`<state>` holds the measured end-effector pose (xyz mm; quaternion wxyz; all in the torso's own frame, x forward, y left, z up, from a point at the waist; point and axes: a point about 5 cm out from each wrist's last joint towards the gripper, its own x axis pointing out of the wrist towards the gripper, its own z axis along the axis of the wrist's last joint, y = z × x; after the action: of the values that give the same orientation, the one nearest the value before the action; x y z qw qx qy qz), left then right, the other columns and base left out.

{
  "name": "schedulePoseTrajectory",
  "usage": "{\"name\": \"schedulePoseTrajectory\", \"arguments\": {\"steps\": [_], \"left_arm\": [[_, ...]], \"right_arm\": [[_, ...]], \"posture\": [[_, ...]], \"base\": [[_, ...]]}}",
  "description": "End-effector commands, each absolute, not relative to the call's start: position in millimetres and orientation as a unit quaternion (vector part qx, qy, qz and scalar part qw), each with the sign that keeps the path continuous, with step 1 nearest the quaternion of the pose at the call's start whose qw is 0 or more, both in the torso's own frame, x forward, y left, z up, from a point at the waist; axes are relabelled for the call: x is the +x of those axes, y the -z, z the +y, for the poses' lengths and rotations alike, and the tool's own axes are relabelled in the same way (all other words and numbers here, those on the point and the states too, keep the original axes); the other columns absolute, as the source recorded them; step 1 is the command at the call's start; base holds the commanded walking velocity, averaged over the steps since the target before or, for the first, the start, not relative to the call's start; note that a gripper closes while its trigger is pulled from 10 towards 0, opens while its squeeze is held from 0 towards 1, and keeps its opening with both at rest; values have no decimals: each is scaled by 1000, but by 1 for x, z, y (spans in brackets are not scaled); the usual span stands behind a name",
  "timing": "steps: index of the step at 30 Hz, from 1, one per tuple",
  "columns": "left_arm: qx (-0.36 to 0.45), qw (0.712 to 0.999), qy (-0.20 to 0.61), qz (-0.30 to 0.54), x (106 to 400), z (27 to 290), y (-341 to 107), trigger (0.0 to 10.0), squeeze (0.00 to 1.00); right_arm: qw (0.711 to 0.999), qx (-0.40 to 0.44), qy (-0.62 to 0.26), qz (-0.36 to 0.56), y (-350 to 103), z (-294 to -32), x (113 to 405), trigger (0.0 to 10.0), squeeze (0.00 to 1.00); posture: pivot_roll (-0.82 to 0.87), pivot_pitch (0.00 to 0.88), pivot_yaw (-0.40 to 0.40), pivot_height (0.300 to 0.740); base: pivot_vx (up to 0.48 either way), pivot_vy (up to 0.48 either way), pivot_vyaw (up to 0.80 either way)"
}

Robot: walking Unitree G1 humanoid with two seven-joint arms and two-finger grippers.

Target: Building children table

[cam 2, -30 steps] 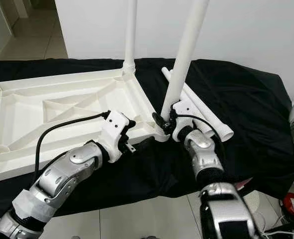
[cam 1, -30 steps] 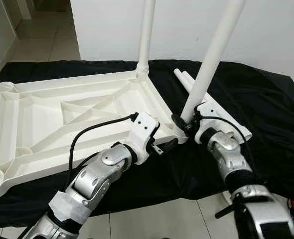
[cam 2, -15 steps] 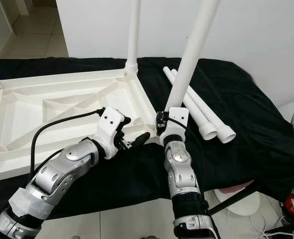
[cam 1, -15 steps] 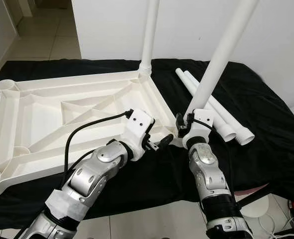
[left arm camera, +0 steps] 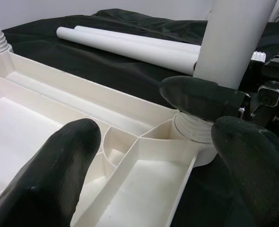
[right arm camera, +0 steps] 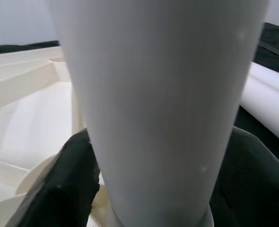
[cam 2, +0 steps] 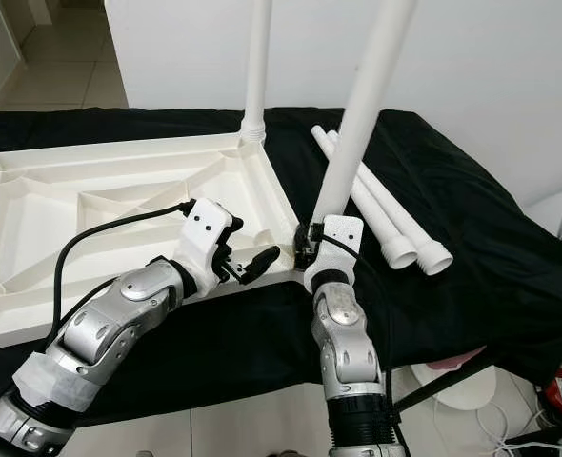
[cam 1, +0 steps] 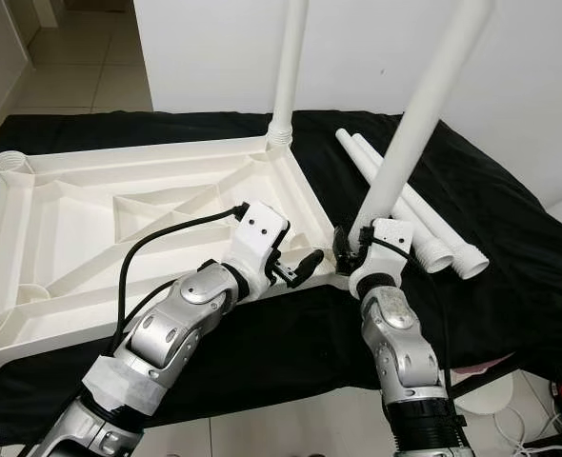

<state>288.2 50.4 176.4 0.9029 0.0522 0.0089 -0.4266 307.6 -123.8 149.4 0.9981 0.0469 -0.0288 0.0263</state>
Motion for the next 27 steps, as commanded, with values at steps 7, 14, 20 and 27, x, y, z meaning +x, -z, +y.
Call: {"name": "schedulePoseTrajectory", "arguments": {"steps": [7,14,20,27], "left_arm": [[58,876,478,7,283,47,-176,10000,0],[57,875,481,8,281,46,-175,10000,0],[54,872,487,9,278,41,-174,10000,0],[57,866,497,11,276,38,-173,10000,0]], "right_arm": [[992,4,-119,-33,-150,-136,317,10000,0],[981,-40,-184,-42,-149,-143,320,10000,0],[969,-77,-233,-37,-144,-156,329,10000,0],[945,-87,-313,-31,-139,-152,336,0,0]], "posture": [[35,33,-75,740],[33,37,-71,740],[32,39,-68,740],[44,35,-67,740]], "base": [[0,0,0],[0,0,0],[0,0,0],[0,0,0]]}}
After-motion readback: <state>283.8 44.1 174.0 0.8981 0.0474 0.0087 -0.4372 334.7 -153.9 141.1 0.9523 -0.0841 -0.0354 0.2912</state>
